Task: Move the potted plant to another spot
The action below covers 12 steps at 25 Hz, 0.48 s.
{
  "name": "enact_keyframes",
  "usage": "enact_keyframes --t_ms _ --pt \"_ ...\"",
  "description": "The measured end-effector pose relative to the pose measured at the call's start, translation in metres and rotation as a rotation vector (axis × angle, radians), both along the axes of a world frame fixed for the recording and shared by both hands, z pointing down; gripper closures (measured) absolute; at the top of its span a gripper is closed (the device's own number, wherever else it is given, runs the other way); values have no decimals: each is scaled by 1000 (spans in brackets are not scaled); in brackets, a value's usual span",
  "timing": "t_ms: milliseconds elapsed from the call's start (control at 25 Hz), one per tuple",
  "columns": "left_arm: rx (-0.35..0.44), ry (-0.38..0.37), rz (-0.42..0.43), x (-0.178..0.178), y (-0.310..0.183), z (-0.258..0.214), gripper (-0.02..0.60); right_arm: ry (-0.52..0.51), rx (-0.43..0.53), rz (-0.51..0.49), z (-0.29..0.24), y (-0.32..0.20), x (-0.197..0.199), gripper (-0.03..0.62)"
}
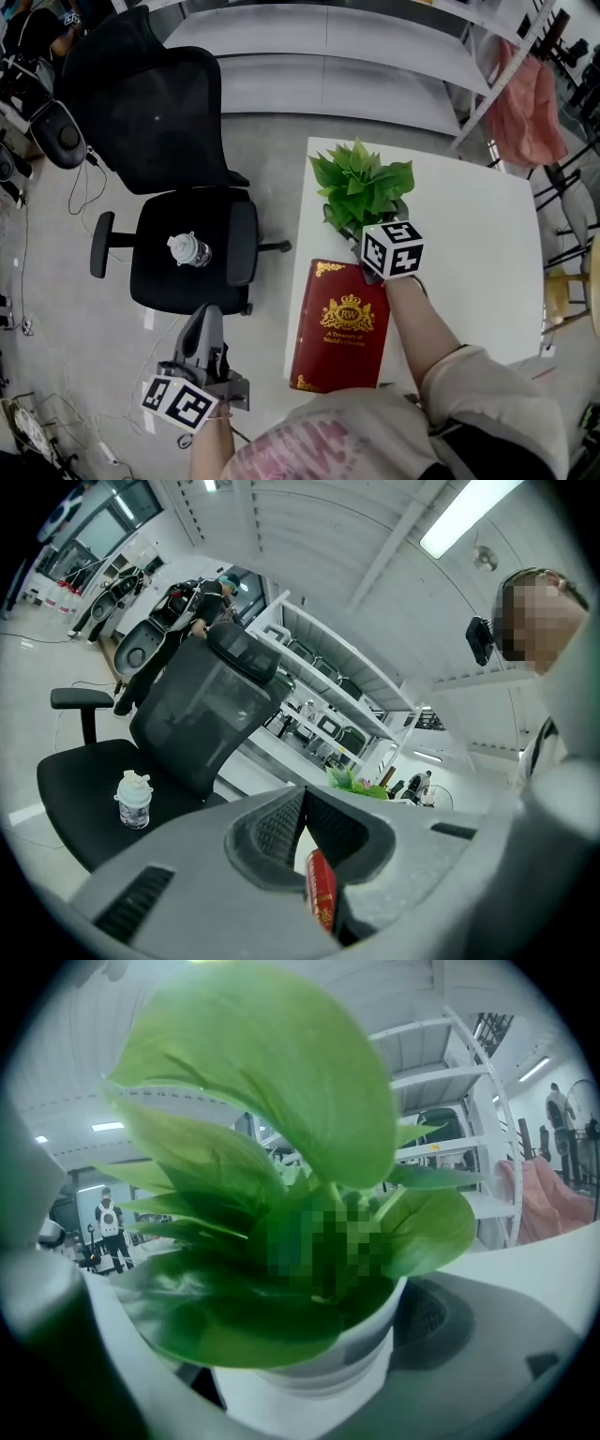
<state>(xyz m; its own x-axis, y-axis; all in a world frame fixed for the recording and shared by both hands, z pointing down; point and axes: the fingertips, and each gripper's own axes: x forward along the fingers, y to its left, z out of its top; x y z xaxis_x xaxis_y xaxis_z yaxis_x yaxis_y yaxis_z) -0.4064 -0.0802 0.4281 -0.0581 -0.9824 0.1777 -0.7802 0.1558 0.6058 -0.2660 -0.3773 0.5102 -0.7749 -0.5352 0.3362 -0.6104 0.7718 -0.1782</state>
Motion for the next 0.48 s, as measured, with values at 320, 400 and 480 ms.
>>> enact_keyframes --t_ms 320,400,480 --pt "27 -1 30 -5 -10 -6 578 -4 -40 27 8 -3 3 26" --pt "43 1 38 -9 -13 -8 578 1 -51 35 10 -4 2 26" --pt "47 -4 56 -12 -16 -6 578 14 -53 36 12 -4 -2 26"
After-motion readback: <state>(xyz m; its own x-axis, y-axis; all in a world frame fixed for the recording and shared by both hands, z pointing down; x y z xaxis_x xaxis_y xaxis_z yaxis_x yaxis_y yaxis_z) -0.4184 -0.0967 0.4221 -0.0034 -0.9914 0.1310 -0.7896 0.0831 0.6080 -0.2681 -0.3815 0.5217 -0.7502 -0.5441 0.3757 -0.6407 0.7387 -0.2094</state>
